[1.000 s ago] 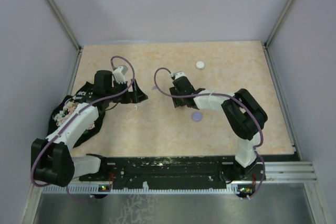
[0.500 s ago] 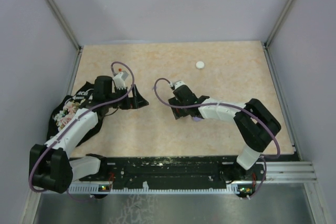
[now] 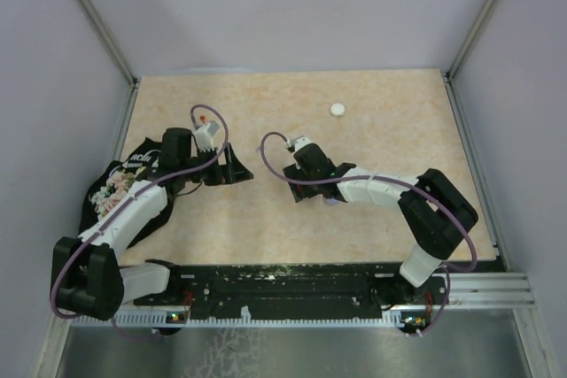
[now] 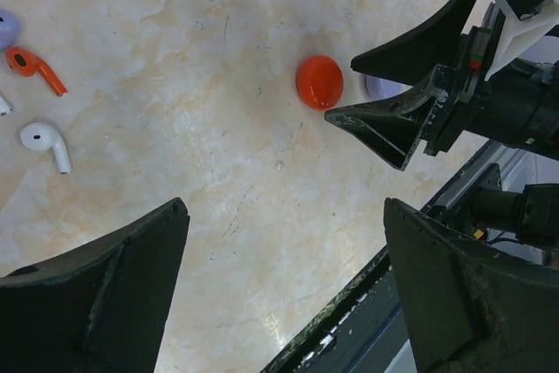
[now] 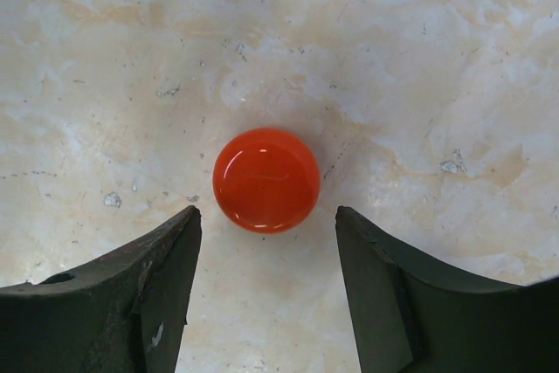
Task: Insert the wireless bluetooth earbuds into the charging case
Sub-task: Move the charging case to the center of the board, then pick up the charging case at the center of the board.
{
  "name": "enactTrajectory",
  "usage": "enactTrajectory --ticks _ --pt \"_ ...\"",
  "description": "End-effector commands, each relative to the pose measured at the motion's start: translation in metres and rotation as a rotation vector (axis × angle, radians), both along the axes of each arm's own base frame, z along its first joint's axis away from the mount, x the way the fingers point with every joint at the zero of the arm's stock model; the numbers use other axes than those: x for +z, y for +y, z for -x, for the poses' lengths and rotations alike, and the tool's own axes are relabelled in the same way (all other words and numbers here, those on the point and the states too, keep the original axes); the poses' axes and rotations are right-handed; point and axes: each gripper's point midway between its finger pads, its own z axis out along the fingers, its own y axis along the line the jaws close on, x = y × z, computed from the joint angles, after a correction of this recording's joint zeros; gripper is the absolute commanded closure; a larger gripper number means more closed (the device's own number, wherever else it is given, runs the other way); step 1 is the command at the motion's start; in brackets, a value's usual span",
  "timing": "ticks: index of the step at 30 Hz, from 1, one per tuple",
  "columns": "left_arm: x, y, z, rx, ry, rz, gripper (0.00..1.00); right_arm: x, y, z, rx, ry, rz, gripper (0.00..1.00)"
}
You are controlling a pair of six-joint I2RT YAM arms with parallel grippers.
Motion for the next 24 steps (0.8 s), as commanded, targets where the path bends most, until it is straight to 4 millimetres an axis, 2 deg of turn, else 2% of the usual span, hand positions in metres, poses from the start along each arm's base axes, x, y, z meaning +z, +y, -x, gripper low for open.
enactTrajectory --ticks 1,10,17,24 --pt "0.011 -0.009 -0.003 -0.025 -0.013 0.045 0.04 0.0 0.016 -0.013 0.009 -0.033 -0.049 0.38" --pt "0.007 -0.014 -0.003 -0.035 -0.003 0.068 0.08 -0.017 0.012 -0.021 -0.033 -0.056 0.01 0.42" --pt "0.004 -0.017 0.001 -0.042 0.015 0.073 0.11 -0.025 0.006 -0.007 -0.025 -0.043 0.061 0.45" --pt "0.003 -0.022 0.005 -0.048 0.026 0.083 0.12 -0.019 0.002 0.002 -0.057 -0.051 0.065 0.37"
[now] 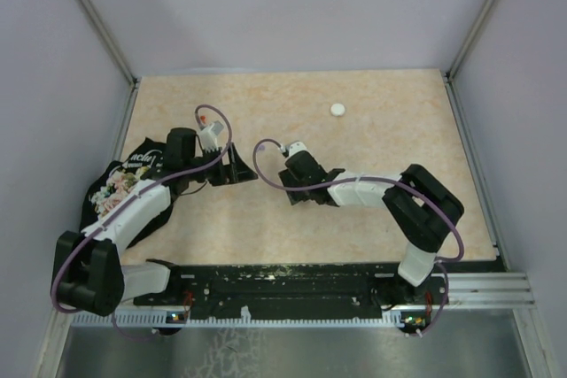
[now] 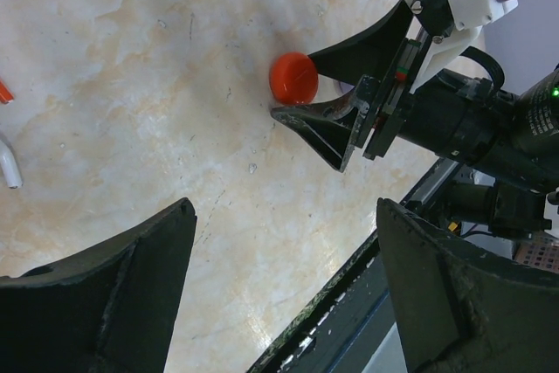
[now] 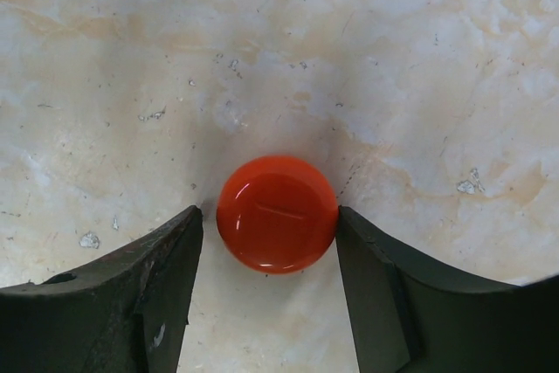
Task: Insert the wireless bluetooth earbuds into the charging case
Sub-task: Pick up the charging case at the center of the board.
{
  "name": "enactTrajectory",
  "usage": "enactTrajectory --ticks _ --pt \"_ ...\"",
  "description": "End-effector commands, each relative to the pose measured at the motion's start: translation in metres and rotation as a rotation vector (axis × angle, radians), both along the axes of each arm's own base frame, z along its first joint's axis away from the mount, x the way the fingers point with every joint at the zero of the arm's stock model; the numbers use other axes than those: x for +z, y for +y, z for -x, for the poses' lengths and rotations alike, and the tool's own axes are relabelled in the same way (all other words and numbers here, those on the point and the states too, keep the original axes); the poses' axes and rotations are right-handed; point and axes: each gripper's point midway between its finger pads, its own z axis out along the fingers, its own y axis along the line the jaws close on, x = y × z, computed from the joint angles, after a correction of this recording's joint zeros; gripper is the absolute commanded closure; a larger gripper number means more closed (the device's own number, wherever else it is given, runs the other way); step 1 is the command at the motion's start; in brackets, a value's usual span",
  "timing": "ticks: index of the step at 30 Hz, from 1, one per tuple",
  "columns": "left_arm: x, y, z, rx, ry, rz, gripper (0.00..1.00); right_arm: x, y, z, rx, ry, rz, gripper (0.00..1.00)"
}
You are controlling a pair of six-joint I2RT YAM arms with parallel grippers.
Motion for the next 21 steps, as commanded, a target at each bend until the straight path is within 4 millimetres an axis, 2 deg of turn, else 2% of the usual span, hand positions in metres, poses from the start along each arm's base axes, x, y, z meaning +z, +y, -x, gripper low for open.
enactTrajectory --ticks 1,13,21 --pt "0.003 -0.006 0.003 -0.021 -0.008 0.021 0.12 0.003 -0.007 0.01 -0.043 0.0 0.009 0.37" --pt "0.003 -0.007 0.005 -0.032 -0.005 0.016 0.12 -0.009 -0.021 0.009 -0.194 0.003 0.037 0.39" --pt "0.006 -0.012 0.003 -0.055 -0.007 0.034 0.12 -0.002 -0.015 0.009 -0.155 -0.018 -0.002 0.5"
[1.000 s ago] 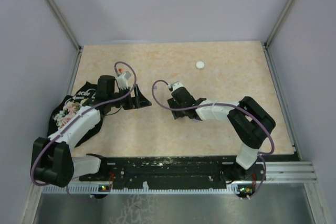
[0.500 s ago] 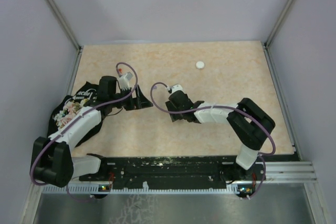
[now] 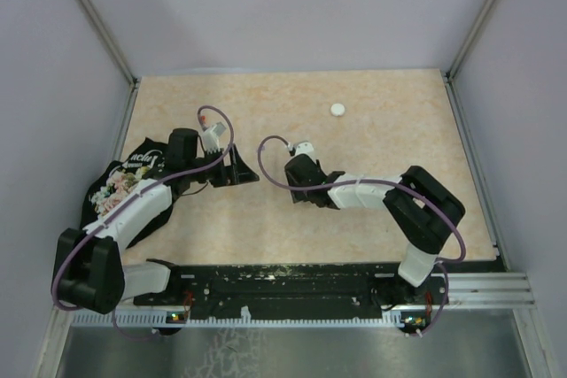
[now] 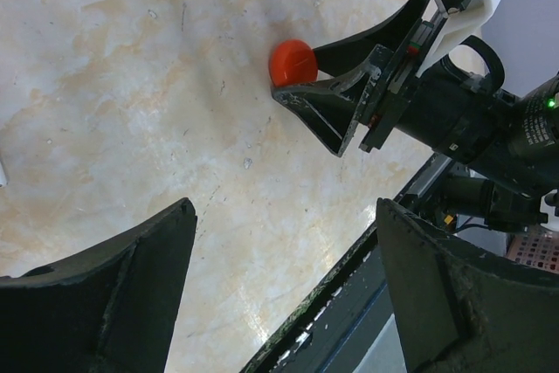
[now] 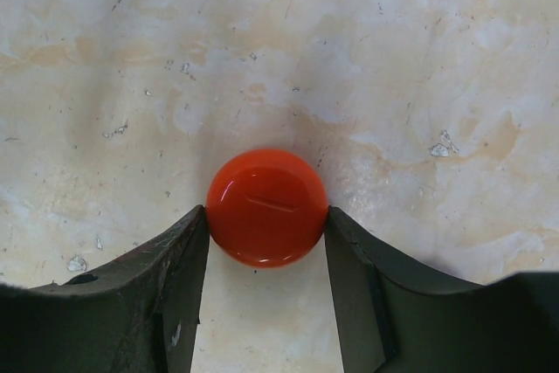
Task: Insert the wireless bluetooth earbuds into the charging case
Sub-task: Pick up the charging case at the center of the board.
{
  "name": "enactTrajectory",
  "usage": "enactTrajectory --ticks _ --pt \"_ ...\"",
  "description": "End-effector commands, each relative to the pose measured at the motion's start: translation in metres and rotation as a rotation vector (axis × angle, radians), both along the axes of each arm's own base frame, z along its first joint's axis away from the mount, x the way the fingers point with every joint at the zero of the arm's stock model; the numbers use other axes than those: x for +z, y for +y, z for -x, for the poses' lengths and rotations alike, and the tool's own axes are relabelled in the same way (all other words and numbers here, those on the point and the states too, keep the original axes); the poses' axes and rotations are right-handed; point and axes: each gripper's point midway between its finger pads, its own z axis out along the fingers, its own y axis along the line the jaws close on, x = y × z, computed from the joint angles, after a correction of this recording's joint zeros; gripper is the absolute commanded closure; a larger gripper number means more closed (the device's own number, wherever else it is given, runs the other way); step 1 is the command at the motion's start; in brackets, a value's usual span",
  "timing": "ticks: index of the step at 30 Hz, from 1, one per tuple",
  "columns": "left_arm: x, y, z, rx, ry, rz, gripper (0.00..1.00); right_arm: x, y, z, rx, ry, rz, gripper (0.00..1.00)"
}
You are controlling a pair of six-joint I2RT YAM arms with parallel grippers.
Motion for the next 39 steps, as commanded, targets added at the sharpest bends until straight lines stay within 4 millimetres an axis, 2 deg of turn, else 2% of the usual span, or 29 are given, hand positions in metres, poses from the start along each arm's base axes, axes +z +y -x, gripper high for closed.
enactTrajectory --ticks 1,3,12,20,23,31,39 --pt "0.009 -0.009 -0.002 -0.037 -0.023 0.029 0.12 0.002 -0.003 0.009 0.026 -0.009 0.003 0.51" --pt "0.01 -0.01 -0.001 -0.039 -0.026 0.035 0.13 0.007 0.002 0.01 0.055 -0.026 -0.014 0.55" --pt "0.028 -0.019 0.004 -0.089 -0.047 0.095 0.17 0.074 0.025 0.011 0.26 -0.221 -0.126 0.6" --pt "0.052 -0.03 0.014 -0.154 -0.063 0.143 0.19 0.136 0.045 0.024 0.463 -0.444 -0.223 0.6" --pt "0.058 -0.034 0.018 -0.163 -0.052 0.158 0.2 0.153 0.051 0.028 0.525 -0.499 -0.247 0.58" --pt "0.08 -0.046 0.022 -0.199 -0.066 0.211 0.26 0.177 0.064 0.04 0.657 -0.607 -0.295 0.57" --pt "0.083 -0.053 0.025 -0.215 -0.075 0.222 0.37 0.192 0.077 0.051 0.75 -0.716 -0.333 0.59"
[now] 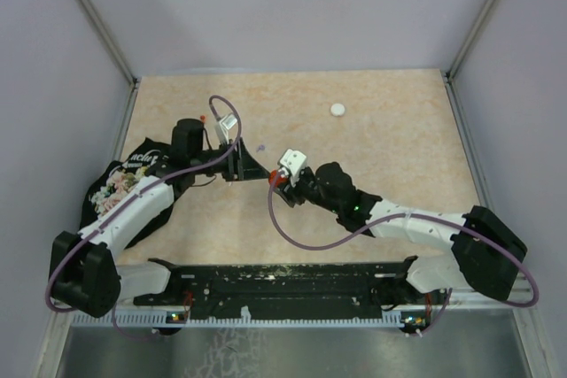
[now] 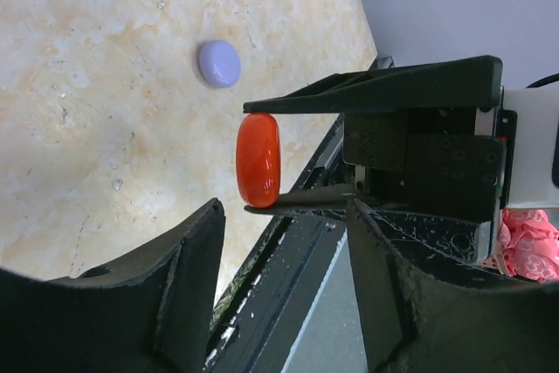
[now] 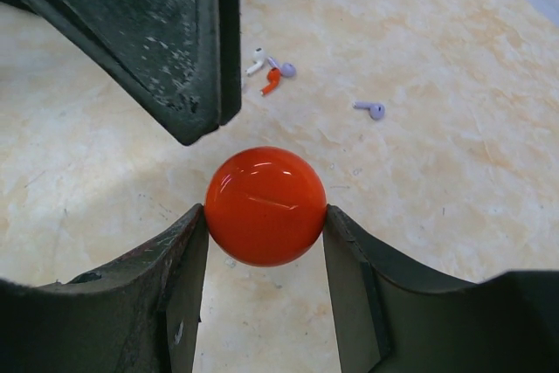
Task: Insert the wireless bluetooth earbuds into the charging case
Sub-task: Pick up the charging case at the center of the board.
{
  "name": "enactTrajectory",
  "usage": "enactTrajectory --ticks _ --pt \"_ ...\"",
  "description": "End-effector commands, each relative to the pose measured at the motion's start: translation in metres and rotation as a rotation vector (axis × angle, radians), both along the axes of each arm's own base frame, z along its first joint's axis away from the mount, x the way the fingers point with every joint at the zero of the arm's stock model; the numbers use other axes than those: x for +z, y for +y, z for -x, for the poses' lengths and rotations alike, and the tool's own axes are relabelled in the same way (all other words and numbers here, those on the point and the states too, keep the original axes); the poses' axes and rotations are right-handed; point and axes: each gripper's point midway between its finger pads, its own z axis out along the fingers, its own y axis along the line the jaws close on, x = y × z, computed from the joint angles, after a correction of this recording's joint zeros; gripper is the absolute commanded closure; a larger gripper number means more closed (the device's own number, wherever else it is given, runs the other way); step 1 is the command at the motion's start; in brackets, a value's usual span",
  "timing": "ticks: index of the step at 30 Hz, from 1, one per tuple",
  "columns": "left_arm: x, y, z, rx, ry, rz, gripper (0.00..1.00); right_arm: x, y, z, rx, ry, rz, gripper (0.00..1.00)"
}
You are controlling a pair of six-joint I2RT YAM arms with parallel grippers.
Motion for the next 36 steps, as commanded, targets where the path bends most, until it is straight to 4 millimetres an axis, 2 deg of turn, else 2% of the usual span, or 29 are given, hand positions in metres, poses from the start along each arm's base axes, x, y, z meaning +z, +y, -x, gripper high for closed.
enactTrajectory --ticks 1,15,22,27,30,32,34,36 --pt "0.02 -0.006 -0.001 -0.018 -0.055 0.037 0.38 0.049 0.017 0.006 0.083 -0.147 -0.122 0.6" --pt "0.022 -0.01 0.003 -0.044 -0.053 0.041 0.47 0.057 0.026 0.014 0.126 -0.174 -0.153 0.6" --pt "0.023 -0.01 0.006 -0.06 -0.057 0.035 0.61 0.057 0.026 0.017 0.133 -0.177 -0.145 0.59" --pt "0.025 -0.011 0.008 -0.075 -0.065 0.037 0.78 0.058 0.024 0.02 0.138 -0.181 -0.149 0.57" --pt "0.028 -0.012 0.009 -0.086 -0.076 0.041 0.89 0.062 0.023 0.021 0.146 -0.192 -0.15 0.54" --pt "0.031 -0.011 0.009 -0.092 -0.099 0.035 0.92 0.064 0.022 0.024 0.154 -0.197 -0.154 0.5" --pt "0.036 -0.009 0.007 -0.1 -0.148 0.007 0.94 0.068 0.019 0.026 0.161 -0.206 -0.151 0.42" --pt "0.04 -0.006 0.004 -0.112 -0.209 -0.031 0.95 0.071 0.014 0.03 0.171 -0.215 -0.138 0.28"
